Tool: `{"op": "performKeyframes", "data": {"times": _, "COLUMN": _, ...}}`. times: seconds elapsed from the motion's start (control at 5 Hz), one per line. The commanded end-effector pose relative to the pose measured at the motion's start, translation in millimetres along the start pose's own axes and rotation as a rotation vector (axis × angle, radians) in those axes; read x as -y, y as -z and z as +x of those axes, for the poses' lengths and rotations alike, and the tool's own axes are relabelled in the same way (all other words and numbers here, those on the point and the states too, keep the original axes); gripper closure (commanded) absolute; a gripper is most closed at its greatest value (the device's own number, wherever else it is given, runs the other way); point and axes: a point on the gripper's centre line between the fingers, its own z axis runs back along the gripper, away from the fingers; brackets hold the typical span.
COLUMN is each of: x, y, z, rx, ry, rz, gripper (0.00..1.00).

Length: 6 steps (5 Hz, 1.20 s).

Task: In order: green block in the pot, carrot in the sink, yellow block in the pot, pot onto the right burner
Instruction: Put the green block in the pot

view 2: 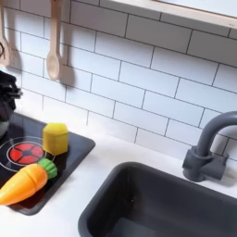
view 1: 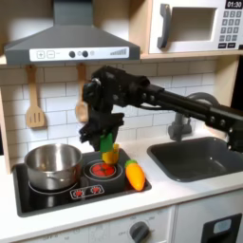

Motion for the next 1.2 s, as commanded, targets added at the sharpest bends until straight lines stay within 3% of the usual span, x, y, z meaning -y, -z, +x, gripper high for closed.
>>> {"op": "performKeyframes", "data": {"times": 0.0, "x": -23.9, "y": -6.1, "z": 14, "rx": 0.026, "ry": -0.063, "rz": 0.023, "gripper": 1.0}}
{"op": "performKeyframes", "data": {"times": 0.6, "x": -55.4, "y": 10.3, "z": 30, "rx": 0.001, "ry": -0.118, "rz": 0.037, "gripper": 1.0}}
{"op": "performKeyframes", "data": {"times": 1.0, "x": -70.5, "y": 18.6, "z": 38, "rx": 0.004, "ry": -0.135, "rz": 0.079, "gripper": 1.0}}
